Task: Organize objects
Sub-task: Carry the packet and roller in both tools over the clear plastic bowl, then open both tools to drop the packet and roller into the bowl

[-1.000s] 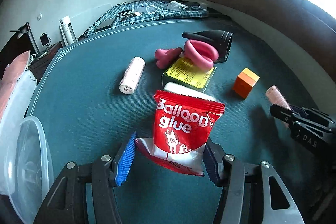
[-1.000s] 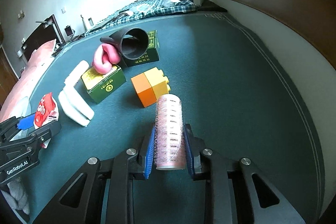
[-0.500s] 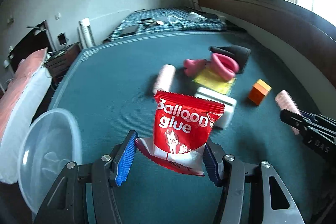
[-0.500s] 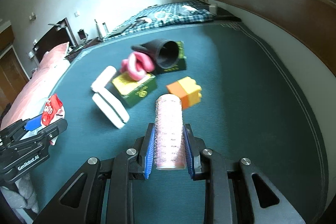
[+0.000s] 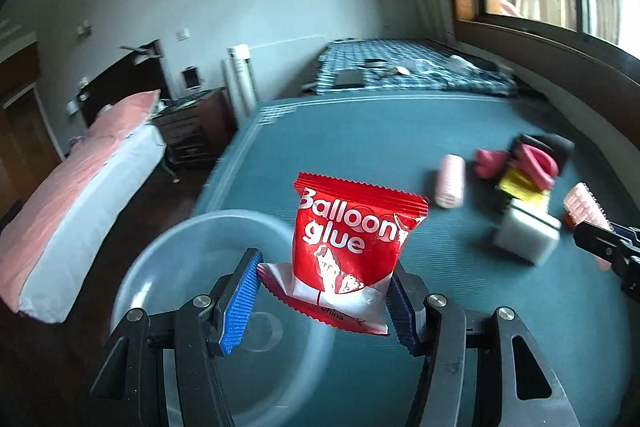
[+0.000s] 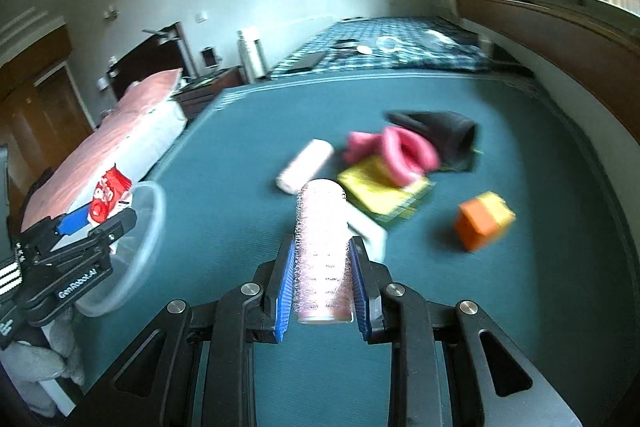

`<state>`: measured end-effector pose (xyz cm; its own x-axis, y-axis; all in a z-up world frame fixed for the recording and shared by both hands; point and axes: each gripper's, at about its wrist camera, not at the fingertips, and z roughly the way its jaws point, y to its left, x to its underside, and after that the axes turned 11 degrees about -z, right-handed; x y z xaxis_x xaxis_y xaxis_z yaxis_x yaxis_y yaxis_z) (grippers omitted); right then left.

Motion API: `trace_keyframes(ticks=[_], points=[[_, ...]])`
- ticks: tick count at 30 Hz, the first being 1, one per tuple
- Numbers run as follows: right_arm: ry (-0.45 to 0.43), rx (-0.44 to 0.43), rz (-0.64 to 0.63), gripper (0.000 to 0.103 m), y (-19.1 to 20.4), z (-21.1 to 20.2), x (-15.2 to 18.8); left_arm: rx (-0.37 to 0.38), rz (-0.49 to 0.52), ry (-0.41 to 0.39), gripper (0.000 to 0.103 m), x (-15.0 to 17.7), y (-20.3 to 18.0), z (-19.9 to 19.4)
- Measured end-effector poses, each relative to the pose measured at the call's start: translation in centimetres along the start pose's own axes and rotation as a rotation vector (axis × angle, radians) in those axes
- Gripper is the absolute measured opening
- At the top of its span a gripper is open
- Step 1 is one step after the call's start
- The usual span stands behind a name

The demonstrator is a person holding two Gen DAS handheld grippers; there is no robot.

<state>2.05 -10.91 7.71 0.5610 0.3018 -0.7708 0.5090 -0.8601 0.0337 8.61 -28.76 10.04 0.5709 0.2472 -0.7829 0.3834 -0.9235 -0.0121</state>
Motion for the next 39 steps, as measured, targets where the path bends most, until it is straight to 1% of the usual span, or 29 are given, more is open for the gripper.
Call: trace_keyframes(ticks=[5,8,12,17,26,32,39], points=[[-0.008,-0.066,-0.067,0.027,4.6,1.3,-1.7,-0.053,-0.038,-0.004,0.062,0.1,3.5,0.3],[-0.004,-0.104,-0.111,0.027,7.5,2.2,-2.4,-0.072,-0.057,0.004,0.062,0.3,5.4,0.6],[0.01,-0.141,-0.16,0.027,10.8,3.3,-2.9,-0.084,-0.085,0.018,0.062,0.9,7.6,1.1],[0.029,-0.182,-0.2,0.027,14.2,4.8,-3.2,-0.096,-0.108,0.032,0.062,1.2,9.5,1.7],[0.071,-0.225,-0.242,0.027,17.4,7.7,-3.5,-0.129,-0.159,0.053,0.062,1.6,12.3,2.6],[0.089,-0.238,-0.244,0.027,18.1,9.1,-3.7,-0.137,-0.18,0.063,0.063,1.7,13.6,3.0],[0.104,-0.25,-0.246,0.027,18.7,10.3,-3.9,-0.129,-0.22,0.085,0.069,1.7,14.7,3.5]])
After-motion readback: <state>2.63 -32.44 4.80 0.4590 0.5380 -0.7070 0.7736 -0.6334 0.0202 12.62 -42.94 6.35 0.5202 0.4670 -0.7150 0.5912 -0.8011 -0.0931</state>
